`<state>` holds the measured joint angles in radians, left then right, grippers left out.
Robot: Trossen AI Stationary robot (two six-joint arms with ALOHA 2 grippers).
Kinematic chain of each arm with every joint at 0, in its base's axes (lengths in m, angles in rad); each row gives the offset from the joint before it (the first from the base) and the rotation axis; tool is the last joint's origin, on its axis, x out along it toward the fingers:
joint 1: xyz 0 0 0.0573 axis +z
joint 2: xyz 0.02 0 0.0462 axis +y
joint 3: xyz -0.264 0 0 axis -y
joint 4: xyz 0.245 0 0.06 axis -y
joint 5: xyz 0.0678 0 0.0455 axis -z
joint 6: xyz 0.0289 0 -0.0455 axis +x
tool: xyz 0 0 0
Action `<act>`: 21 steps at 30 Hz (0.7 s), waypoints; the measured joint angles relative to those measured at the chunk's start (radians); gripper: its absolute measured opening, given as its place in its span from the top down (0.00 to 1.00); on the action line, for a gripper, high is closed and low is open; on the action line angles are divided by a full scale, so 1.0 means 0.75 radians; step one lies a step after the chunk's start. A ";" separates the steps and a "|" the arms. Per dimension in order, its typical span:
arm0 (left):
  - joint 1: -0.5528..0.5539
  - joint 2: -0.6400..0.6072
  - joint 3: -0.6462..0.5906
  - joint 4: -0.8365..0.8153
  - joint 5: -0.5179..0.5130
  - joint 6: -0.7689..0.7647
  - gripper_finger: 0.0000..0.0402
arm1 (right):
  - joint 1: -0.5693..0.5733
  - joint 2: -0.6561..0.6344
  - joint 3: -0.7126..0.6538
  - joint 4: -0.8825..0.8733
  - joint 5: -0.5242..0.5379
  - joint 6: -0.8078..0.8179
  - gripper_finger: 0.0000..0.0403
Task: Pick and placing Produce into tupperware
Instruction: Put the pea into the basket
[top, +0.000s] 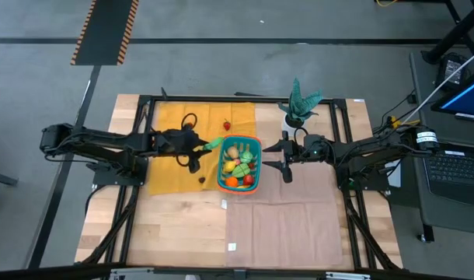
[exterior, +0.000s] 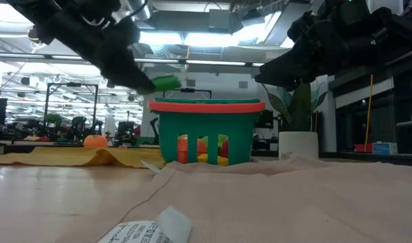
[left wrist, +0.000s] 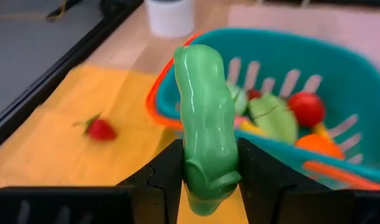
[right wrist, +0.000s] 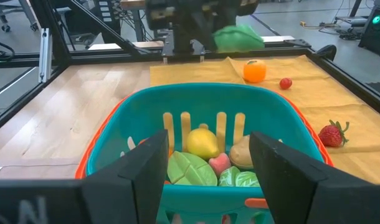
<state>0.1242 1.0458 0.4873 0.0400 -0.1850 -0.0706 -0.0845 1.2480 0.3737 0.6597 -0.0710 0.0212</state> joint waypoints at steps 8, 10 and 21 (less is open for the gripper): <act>-0.001 0.001 -0.195 0.551 0.291 0.028 0.71 | 0.000 0.000 0.000 0.000 0.000 0.000 0.44; 0.000 0.001 -0.269 0.725 0.317 0.025 0.71 | 0.000 0.000 0.000 0.000 0.000 0.000 0.44; -0.008 0.002 -0.380 0.917 0.381 -0.040 0.70 | 0.000 0.000 0.000 0.001 0.000 -0.004 0.44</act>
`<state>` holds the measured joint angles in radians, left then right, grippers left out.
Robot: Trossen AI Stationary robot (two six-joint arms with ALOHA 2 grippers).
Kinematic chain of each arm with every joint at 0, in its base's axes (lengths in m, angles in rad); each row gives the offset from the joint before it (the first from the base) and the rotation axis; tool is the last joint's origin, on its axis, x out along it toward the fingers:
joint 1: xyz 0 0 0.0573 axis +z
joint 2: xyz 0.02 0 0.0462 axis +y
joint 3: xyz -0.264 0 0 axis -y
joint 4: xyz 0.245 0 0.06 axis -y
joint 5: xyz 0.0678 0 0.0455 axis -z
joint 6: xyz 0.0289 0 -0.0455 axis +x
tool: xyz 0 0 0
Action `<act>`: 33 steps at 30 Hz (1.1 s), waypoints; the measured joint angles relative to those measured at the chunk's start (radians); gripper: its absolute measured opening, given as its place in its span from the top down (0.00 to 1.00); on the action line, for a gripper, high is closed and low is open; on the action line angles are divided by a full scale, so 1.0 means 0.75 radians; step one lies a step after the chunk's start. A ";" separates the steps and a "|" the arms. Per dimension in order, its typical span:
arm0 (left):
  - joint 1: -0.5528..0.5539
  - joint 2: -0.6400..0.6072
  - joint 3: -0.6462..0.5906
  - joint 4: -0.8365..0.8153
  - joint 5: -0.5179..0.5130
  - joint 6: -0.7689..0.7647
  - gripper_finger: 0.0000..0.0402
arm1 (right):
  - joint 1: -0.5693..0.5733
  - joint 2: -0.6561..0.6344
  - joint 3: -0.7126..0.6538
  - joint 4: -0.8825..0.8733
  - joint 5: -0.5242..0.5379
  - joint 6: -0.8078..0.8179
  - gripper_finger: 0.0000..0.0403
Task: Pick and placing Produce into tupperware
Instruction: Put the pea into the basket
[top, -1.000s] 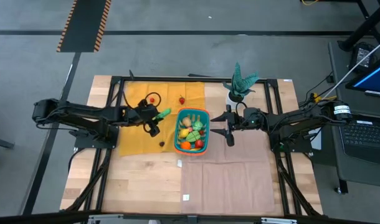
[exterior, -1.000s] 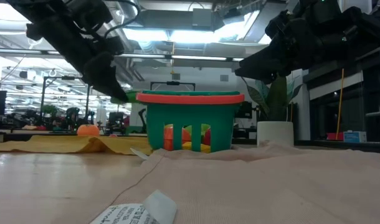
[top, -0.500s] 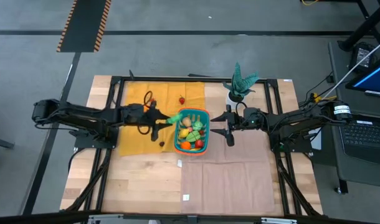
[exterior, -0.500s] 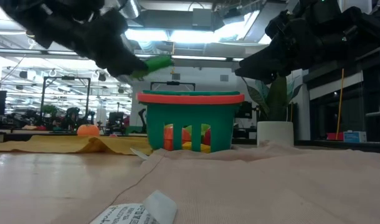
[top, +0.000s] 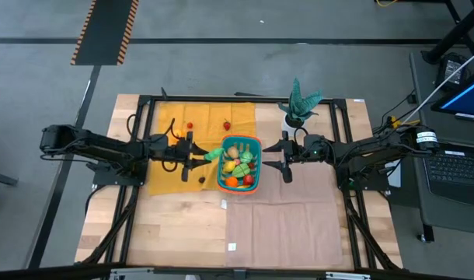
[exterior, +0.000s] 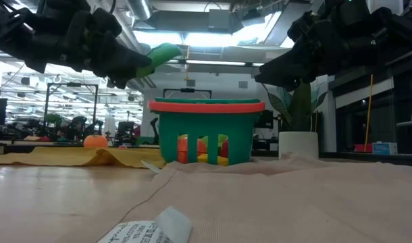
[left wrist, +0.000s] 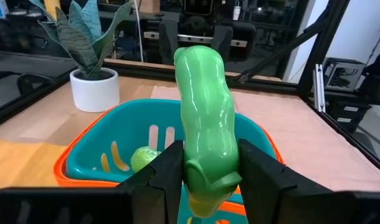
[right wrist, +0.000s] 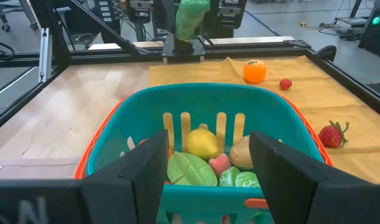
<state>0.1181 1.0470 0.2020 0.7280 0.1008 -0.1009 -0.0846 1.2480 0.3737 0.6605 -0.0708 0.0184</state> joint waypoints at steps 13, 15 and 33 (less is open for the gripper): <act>-0.002 0.025 0.064 0.002 -0.001 -0.025 0.71 | 0.000 0.000 0.000 0.002 0.000 -0.001 0.44; -0.002 0.064 0.090 0.001 -0.001 -0.001 0.71 | 0.000 0.000 0.000 0.002 0.000 -0.001 0.44; 0.031 0.568 0.455 0.024 0.182 0.114 0.71 | 0.000 0.000 0.000 0.022 0.000 0.000 0.44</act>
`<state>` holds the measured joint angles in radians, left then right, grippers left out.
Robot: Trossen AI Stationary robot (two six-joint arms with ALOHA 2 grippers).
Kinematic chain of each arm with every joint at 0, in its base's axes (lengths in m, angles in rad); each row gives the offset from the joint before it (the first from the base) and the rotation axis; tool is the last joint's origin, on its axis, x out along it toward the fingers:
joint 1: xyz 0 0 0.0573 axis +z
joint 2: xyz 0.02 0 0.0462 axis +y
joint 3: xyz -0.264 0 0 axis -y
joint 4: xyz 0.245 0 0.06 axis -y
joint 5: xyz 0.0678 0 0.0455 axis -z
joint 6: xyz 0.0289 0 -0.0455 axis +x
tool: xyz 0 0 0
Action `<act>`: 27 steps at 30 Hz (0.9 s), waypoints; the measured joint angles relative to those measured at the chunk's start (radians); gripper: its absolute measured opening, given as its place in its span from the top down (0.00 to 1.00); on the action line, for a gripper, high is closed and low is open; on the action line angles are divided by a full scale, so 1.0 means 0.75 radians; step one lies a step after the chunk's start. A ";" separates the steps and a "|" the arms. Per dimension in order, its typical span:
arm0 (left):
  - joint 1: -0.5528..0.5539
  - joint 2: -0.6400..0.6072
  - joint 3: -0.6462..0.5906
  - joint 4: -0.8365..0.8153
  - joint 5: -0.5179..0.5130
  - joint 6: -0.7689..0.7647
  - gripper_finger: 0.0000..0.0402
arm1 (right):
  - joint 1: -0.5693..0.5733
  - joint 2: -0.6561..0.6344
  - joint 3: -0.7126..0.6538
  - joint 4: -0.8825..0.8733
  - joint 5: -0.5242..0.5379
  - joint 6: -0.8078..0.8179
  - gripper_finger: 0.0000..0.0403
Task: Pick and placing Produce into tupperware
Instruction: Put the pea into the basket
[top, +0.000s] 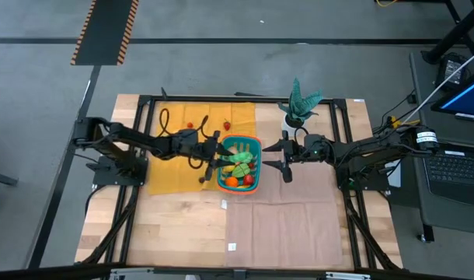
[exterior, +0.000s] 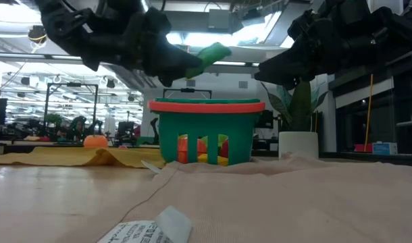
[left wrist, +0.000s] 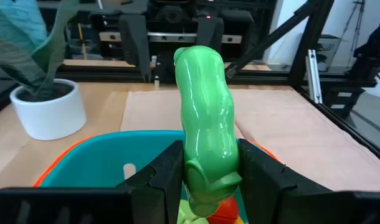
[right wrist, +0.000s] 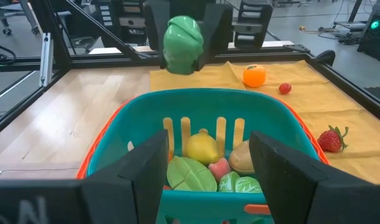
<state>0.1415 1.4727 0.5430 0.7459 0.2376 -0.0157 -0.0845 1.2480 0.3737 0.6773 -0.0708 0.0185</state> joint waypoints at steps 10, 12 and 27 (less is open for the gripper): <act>0.006 0.012 0.128 -0.325 0.066 -0.010 0.71 | 0.000 0.000 0.000 -0.016 0.000 0.002 0.44; 0.007 0.012 0.191 -0.494 0.058 -0.001 0.71 | 0.000 0.000 0.000 -0.020 0.000 0.003 0.44; 0.003 0.012 0.487 -1.133 -0.033 0.106 0.71 | 0.000 0.000 0.000 -0.027 0.000 0.005 0.44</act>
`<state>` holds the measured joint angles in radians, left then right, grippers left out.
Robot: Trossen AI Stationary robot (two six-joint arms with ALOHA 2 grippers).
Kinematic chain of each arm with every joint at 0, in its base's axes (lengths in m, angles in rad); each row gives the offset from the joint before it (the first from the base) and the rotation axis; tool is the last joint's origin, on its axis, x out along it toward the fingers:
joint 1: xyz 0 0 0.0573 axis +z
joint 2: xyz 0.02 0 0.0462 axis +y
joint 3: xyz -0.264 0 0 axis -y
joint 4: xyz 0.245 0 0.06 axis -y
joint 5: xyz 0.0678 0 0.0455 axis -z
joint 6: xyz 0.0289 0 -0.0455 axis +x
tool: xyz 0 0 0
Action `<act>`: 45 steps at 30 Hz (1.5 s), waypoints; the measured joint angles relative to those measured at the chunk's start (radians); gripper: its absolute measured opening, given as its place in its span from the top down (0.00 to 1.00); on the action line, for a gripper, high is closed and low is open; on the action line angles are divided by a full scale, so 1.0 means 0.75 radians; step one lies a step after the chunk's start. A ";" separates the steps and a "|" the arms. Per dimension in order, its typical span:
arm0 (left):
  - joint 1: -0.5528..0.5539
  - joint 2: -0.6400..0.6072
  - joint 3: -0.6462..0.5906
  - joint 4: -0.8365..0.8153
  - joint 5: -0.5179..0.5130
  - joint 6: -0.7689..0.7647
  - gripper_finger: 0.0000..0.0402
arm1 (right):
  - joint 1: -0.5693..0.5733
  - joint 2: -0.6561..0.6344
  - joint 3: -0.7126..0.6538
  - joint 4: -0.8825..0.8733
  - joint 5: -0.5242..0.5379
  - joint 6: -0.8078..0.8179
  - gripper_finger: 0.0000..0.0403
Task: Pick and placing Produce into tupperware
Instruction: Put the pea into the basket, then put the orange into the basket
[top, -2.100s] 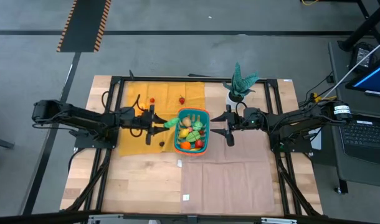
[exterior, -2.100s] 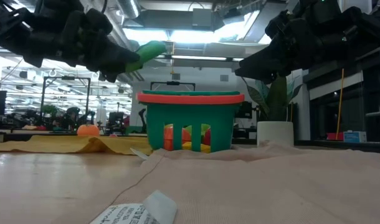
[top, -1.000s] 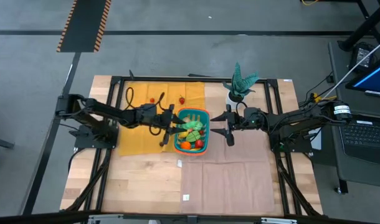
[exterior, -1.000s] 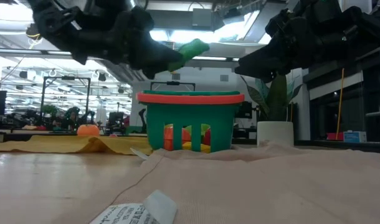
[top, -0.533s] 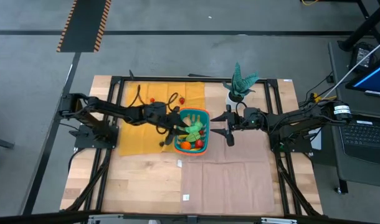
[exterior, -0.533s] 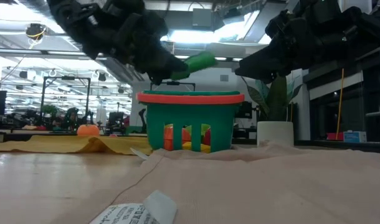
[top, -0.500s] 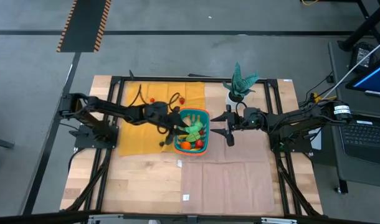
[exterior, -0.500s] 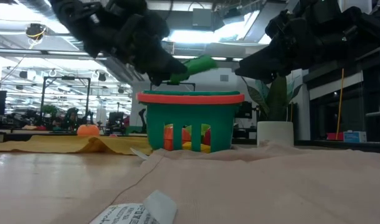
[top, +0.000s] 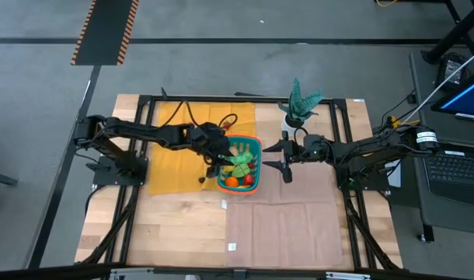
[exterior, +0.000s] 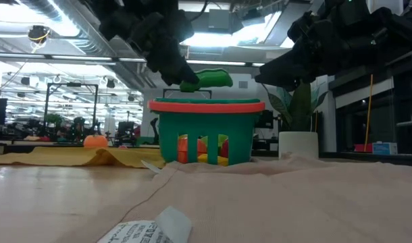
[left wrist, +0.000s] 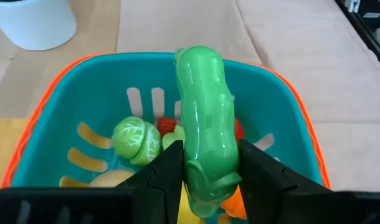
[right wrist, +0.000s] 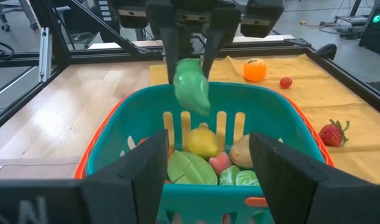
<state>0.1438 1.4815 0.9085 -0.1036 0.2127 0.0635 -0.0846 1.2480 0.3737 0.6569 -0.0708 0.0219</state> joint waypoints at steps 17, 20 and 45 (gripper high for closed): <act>-0.065 0.183 0.002 0.058 0.003 -0.008 0.70 | 0.000 0.000 0.000 -0.014 -0.001 -0.001 0.44; -0.066 0.212 0.001 0.075 0.003 -0.008 0.71 | 0.000 0.000 0.000 -0.016 0.000 -0.001 0.44; -0.050 0.005 0.022 0.070 0.002 0.032 0.62 | 0.000 0.000 0.000 -0.024 0.000 -0.002 0.44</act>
<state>0.1064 1.4853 0.9247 -0.0511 0.2143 0.0877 -0.0846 1.2480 0.3737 0.6386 -0.0708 0.0208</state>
